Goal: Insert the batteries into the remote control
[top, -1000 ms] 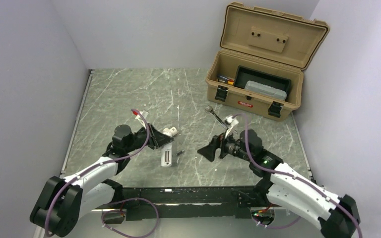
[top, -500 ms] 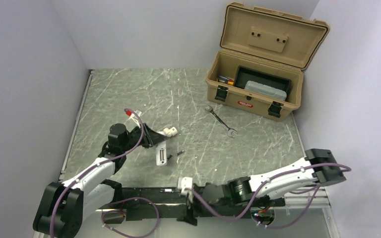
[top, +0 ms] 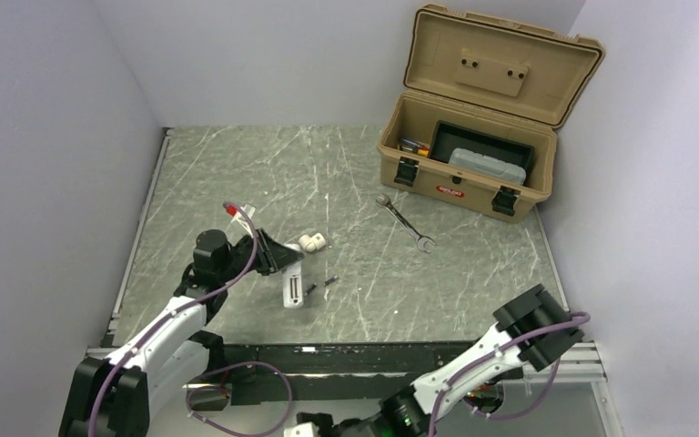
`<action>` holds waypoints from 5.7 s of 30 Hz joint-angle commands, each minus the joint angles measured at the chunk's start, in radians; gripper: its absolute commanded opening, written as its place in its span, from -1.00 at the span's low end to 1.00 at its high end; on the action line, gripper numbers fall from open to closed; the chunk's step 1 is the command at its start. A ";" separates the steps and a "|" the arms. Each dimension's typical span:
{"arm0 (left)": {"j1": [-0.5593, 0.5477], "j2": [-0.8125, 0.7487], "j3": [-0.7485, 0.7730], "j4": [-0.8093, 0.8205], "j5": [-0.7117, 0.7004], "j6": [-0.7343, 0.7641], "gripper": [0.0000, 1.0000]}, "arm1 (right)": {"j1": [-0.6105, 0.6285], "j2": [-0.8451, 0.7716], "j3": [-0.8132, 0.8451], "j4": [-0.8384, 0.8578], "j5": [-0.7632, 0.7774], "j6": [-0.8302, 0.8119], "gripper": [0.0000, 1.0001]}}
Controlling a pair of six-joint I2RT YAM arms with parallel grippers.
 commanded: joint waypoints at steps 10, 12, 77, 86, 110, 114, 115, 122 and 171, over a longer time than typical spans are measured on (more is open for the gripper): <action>0.006 -0.280 -0.014 -0.245 0.007 0.029 -1.00 | 0.177 0.337 0.344 -0.026 0.089 -0.058 0.64; 0.006 -0.314 -0.011 -0.290 0.002 0.042 -1.00 | 0.191 0.383 0.388 -0.039 0.089 -0.053 0.62; 0.006 -0.656 0.061 -0.634 -0.056 0.009 -1.00 | 0.245 0.779 0.942 -0.476 0.050 0.065 0.23; 0.006 -0.630 0.073 -0.652 -0.008 0.042 -1.00 | 0.210 0.828 0.989 -0.513 0.083 0.101 0.14; 0.023 -0.460 0.184 -0.693 0.143 0.271 -1.00 | 0.210 0.849 1.002 -0.818 0.059 0.288 -0.22; 0.023 -0.450 0.189 -0.691 0.140 0.272 -1.00 | 0.213 0.823 0.943 -0.815 0.068 0.343 -0.33; 0.023 -0.449 0.188 -0.689 0.138 0.271 -1.00 | 0.213 0.821 0.939 -0.820 0.073 0.352 -0.36; 0.024 -0.452 0.188 -0.692 0.126 0.272 -1.00 | 0.212 0.801 0.895 -0.809 0.096 0.396 -0.63; 0.029 0.022 -0.100 0.480 -0.027 -0.250 -1.00 | -1.256 -0.075 -0.043 -0.301 0.115 0.262 -1.00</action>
